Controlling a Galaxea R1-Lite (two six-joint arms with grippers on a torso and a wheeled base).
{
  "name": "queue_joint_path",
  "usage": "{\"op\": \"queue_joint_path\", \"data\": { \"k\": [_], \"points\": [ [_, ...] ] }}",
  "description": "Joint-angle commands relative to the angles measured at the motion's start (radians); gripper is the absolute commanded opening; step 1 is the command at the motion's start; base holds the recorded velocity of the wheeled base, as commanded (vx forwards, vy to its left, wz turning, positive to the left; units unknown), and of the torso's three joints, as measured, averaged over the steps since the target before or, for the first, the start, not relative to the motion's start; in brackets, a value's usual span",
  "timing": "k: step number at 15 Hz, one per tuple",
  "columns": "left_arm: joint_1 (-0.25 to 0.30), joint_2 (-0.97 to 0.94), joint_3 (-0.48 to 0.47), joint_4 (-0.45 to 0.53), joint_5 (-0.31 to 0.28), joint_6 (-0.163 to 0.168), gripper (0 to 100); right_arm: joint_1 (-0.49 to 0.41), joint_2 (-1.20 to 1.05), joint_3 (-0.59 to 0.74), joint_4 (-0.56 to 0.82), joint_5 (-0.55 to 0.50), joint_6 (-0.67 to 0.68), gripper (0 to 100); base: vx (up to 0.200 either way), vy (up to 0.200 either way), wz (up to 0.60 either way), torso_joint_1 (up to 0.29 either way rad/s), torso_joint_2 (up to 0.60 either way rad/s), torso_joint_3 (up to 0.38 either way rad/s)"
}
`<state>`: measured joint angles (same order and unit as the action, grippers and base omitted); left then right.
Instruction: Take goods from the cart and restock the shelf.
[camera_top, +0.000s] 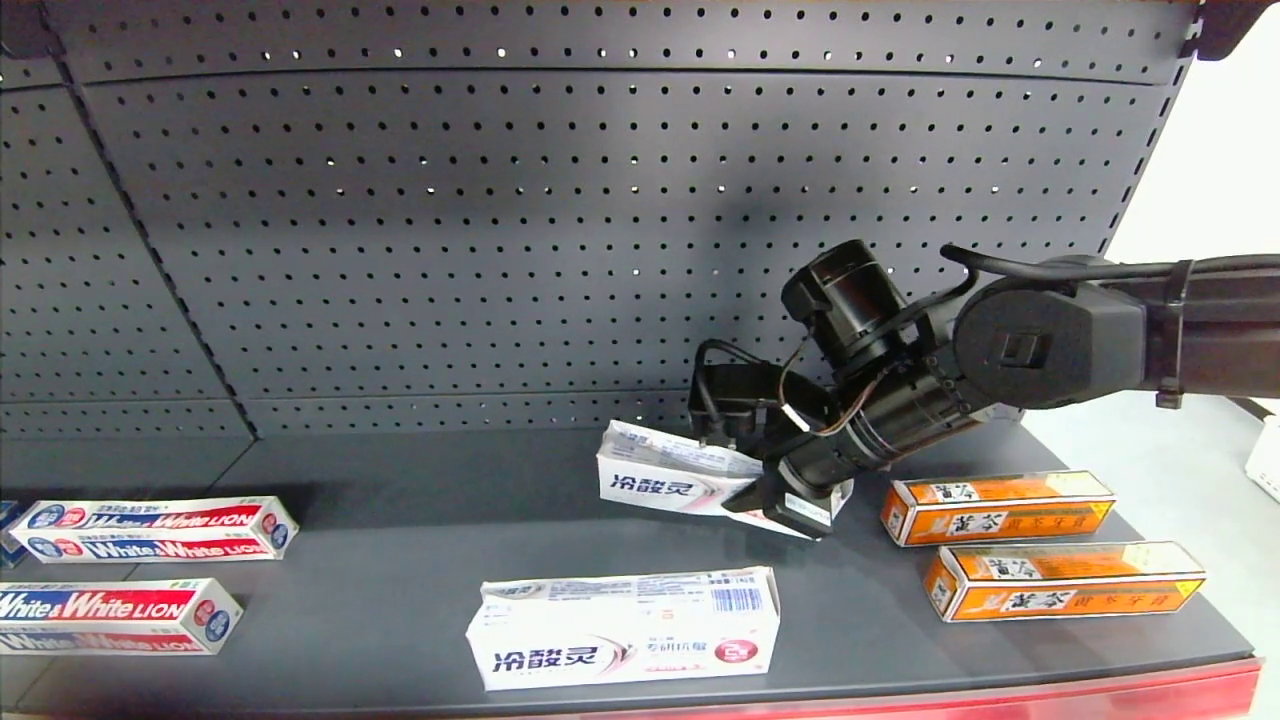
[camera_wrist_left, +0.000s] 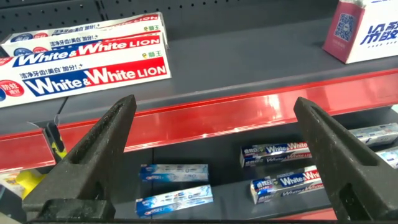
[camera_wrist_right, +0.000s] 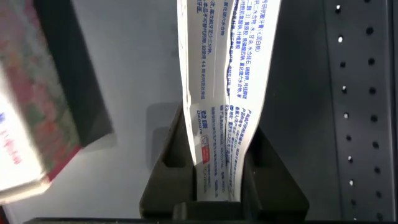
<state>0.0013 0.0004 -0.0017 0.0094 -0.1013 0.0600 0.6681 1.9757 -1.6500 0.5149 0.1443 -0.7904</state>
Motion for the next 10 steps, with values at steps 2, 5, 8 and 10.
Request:
{"op": "queue_joint_path", "data": {
  "k": [2, 5, 8, 10],
  "points": [
    [0.0, 0.0, 0.0, 0.0, 0.0, 0.0, 100, 0.001, 0.041, -0.025, -0.001, 0.011, -0.006, 0, 0.0, 0.0, 0.0, 0.0, 0.0, 0.0],
    [0.0, 0.0, 0.0, 0.0, 0.0, 0.0, 100, -0.007, 0.06, -0.028, -0.003, 0.014, -0.061, 0, 0.0, 0.0, 0.0, 0.0, 0.0, 0.0],
    [0.0, 0.0, 0.0, 0.0, 0.0, 0.0, 100, -0.007, 0.066, -0.031, -0.003, 0.014, -0.067, 0, 0.0, 0.0, 0.0, 0.0, 0.0, 0.0],
    [0.0, 0.0, 0.0, 0.0, 0.0, 0.0, 100, -0.008, 0.068, -0.031, -0.003, 0.012, -0.067, 100, 0.0, 0.0, 0.0, 0.0, 0.0, 0.0]
  ]
}}
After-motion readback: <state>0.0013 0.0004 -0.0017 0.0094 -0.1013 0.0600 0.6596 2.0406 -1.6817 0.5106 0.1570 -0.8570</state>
